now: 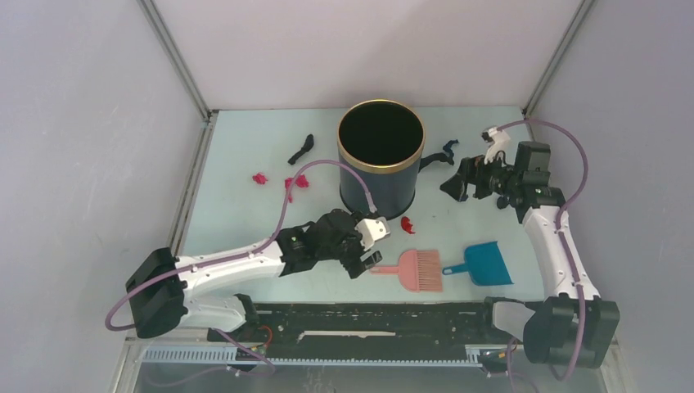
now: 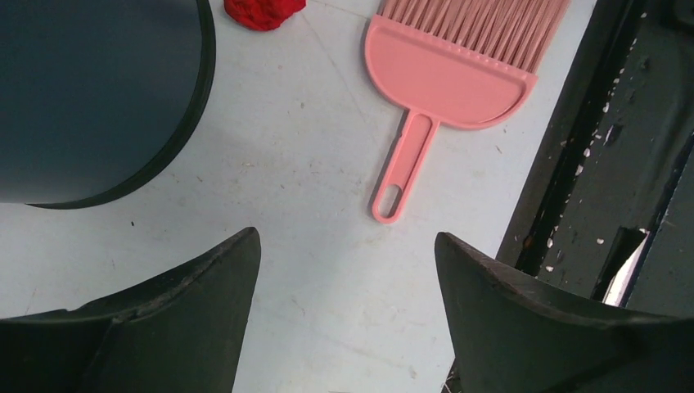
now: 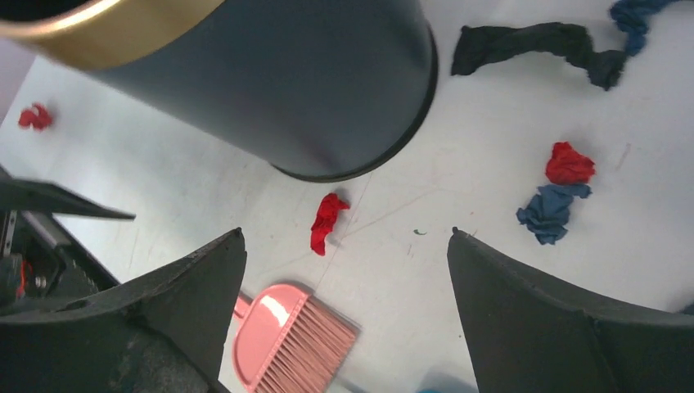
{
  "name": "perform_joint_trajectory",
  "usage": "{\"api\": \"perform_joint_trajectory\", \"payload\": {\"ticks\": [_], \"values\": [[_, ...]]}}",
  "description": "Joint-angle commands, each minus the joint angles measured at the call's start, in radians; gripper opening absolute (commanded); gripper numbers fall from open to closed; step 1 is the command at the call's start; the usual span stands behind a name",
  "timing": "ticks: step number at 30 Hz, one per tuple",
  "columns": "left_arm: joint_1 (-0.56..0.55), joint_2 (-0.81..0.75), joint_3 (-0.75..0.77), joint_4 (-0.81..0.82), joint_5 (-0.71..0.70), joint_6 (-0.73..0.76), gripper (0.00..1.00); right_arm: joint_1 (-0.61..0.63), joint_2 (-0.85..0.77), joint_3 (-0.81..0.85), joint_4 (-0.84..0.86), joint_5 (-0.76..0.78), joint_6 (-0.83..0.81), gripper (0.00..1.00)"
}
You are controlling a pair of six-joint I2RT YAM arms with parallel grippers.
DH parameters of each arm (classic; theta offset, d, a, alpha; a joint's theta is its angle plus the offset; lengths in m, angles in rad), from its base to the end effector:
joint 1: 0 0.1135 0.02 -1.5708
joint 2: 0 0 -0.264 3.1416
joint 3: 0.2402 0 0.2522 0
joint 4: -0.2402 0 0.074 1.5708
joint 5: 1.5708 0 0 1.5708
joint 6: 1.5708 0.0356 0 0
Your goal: Sweep away the paper scraps from the table
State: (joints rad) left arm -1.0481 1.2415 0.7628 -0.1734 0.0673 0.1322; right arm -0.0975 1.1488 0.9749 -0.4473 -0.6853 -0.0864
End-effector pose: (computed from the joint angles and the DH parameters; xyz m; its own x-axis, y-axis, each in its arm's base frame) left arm 0.1311 -0.2323 0.2373 -0.1828 0.5808 -0.7933 0.9234 0.3785 0.0643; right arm 0.2471 -0.0015 0.3119 -0.5394 -0.0144 -0.8419 -0.4852 0.8225 0.2968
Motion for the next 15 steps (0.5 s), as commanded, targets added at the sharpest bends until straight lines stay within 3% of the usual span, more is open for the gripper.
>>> {"api": "perform_joint_trajectory", "payload": {"ticks": [1, 4, 6, 9, 12, 15], "values": [[-0.010, 0.001, 0.045, -0.012, -0.017, 0.042, 0.85, 0.023, 0.033, -0.029, -0.071, -0.134, -0.237, 1.00], [-0.009, 0.019, 0.042, 0.000, -0.137, 0.053, 0.85, 0.060, 0.100, 0.006, -0.206, -0.195, -0.408, 1.00], [-0.007, 0.034, 0.048, 0.000, -0.170, 0.044, 0.85, 0.110, 0.126, 0.025, -0.238, -0.154, -0.455, 1.00], [0.007, 0.042, 0.060, -0.002, -0.159, 0.006, 0.84, 0.214, 0.130, 0.024, -0.297, -0.076, -0.586, 0.87], [0.062, 0.047, 0.111, -0.050, -0.060, -0.075, 0.84, 0.297, 0.127, -0.013, -0.352, -0.018, -0.710, 0.69], [0.168, 0.063, 0.172, -0.078, 0.121, -0.215, 0.83, 0.328, 0.084, -0.074, -0.326, -0.027, -0.755, 0.68]]}}
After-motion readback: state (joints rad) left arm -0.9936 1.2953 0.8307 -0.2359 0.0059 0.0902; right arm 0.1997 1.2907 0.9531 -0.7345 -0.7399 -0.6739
